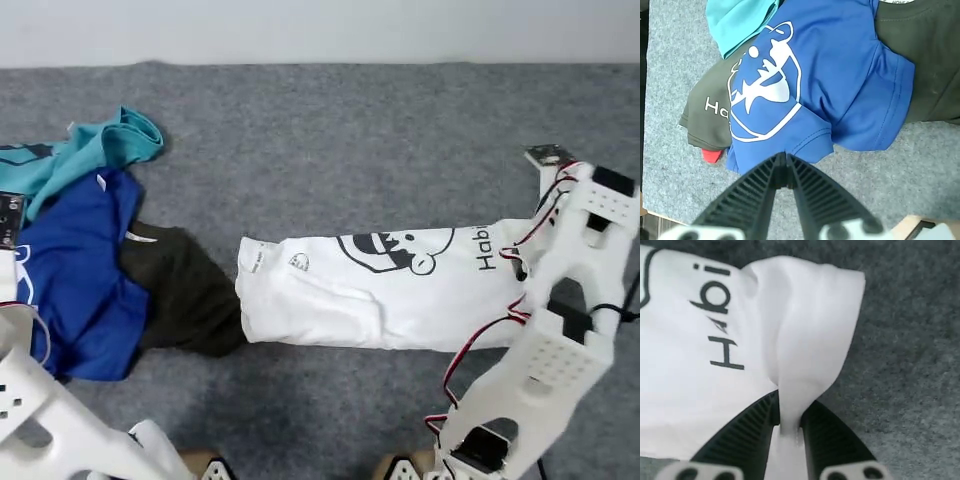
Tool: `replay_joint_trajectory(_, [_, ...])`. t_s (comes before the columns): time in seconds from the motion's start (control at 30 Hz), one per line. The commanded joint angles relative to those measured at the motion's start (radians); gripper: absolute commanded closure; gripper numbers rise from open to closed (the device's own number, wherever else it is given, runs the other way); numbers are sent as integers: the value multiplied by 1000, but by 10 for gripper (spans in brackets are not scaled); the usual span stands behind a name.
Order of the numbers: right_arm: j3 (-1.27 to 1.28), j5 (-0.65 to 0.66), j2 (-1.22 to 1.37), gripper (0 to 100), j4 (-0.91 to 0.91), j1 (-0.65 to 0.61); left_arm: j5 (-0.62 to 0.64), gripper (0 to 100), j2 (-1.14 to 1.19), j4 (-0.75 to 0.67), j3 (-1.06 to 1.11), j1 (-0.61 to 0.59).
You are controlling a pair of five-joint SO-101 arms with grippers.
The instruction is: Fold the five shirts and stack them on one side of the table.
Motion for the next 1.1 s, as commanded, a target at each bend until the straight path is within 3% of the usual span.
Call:
replay_joint_trajectory(0.0, [-57, 11, -82, 989, 84, -39, -2, 992, -23, 20, -2, 8])
replay_joint_trajectory(0.37, [-61, -75, -277, 989, 288, -248, -2, 992, -26, 20, -2, 6])
replay_joint_trajectory(0.8, [18, -310, -397, 989, 239, -720, 0, 992, -26, 20, -4, 6])
replay_joint_trajectory(1.07, [21, -339, -377, 989, 107, -946, 71, 992, -26, 20, -1, 8])
